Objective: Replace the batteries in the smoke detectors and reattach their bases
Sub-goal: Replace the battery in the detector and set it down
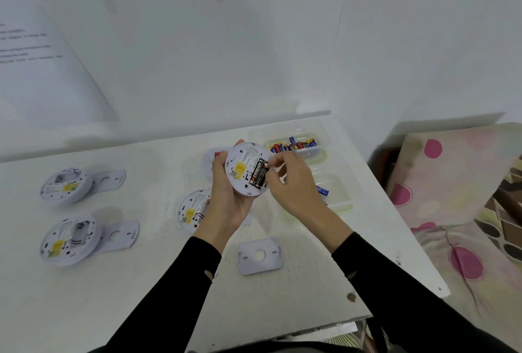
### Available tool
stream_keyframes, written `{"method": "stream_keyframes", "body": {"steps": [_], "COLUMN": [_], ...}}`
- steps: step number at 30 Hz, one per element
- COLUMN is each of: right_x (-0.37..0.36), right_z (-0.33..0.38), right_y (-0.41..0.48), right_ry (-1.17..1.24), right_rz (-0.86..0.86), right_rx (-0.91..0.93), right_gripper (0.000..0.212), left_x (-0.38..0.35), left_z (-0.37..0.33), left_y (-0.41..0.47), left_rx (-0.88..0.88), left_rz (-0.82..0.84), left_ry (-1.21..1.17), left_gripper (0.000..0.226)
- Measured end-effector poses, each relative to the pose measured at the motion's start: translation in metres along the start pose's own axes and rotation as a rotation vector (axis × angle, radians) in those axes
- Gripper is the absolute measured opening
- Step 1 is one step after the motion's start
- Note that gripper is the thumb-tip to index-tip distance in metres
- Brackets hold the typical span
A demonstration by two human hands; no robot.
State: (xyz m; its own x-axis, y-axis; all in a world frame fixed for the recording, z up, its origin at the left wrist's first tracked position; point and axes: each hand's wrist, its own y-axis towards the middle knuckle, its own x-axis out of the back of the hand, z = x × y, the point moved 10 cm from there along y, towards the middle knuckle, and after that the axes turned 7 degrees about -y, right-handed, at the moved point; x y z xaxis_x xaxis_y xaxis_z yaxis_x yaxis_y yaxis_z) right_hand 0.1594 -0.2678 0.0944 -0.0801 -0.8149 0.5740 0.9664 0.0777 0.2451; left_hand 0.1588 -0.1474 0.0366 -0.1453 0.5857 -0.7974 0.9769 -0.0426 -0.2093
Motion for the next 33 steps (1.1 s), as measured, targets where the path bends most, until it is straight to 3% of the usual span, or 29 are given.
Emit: {"method": "stream_keyframes", "body": {"steps": [5,10,14,19,23,25,29,33], "right_x": [0.007,0.008,0.0,0.039,0.021,0.01,0.016,0.005], "right_z": [0.0,-0.005,0.004,-0.035,-0.086,-0.095,-0.04,0.021], "right_y": [0.006,0.003,-0.004,0.009,0.005,-0.001,0.006,-0.004], "right_ry": [-0.081,0.021,0.086,0.188,-0.23,-0.324,-0.171,-0.098], "right_rz": [-0.037,-0.033,0.073,-0.112,0.237,0.323,0.119,0.087], "right_rx": [0.021,-0.034,-0.004,-0.179,-0.337,-0.339,-0.003,0.304], "right_gripper": [0.013,0.011,0.013,0.013,0.018,0.016,0.002,0.026], "left_x": [-0.005,-0.001,0.004,0.018,0.021,0.018,0.009,0.002], "left_z": [0.008,0.013,0.014,0.006,0.001,0.002,0.005,0.007], "left_y": [0.0,0.0,0.002,0.006,0.007,0.007,0.009,0.009], "left_rx": [0.008,0.019,0.013,-0.042,-0.056,-0.052,-0.029,-0.031], "left_rz": [0.004,-0.002,-0.008,-0.072,-0.094,-0.085,-0.052,-0.022], "left_ry": [0.015,0.029,0.015,-0.034,-0.076,-0.085,-0.098,-0.084], "left_gripper": [0.043,0.041,0.043,0.038,0.038,0.039,0.039,0.039]}}
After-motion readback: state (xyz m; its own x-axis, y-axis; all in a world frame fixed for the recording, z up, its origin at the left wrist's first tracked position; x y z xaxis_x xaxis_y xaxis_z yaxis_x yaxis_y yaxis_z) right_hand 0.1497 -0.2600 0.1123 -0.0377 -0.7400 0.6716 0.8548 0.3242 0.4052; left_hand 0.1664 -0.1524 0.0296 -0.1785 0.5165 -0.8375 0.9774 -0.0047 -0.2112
